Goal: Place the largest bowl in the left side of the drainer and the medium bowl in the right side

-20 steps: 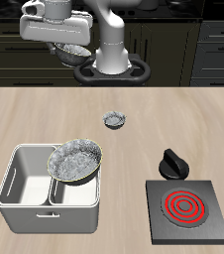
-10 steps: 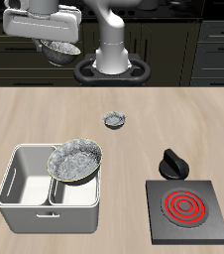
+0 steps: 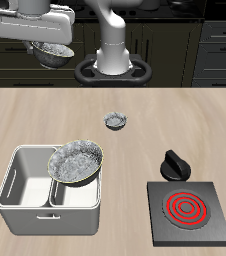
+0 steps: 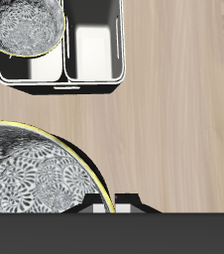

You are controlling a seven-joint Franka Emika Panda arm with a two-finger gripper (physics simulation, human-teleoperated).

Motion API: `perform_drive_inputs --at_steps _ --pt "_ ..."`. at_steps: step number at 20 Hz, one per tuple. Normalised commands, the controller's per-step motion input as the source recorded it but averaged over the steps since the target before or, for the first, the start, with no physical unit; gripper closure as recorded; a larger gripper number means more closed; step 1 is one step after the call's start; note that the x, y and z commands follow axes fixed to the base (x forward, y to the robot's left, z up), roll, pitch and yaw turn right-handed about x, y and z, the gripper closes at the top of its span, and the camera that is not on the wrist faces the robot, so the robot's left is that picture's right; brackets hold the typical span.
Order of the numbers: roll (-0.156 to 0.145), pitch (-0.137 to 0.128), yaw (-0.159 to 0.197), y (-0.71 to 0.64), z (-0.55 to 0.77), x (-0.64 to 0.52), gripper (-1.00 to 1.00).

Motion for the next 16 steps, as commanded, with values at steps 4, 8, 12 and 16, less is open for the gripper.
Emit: perform_drive_inputs --at_steps 4,8,12,16 --pt "0.0 0.004 0.07 0.09 0.0 0.32 1.0" --pt "-0.026 -0.003 -0.038 -0.06 0.11 0.42 1.0" --pt "-0.01 0.004 0.013 0.03 0.02 0.3 1.0" --pt "0.001 0.02 -0.01 0.03 -0.03 0.47 1.0"
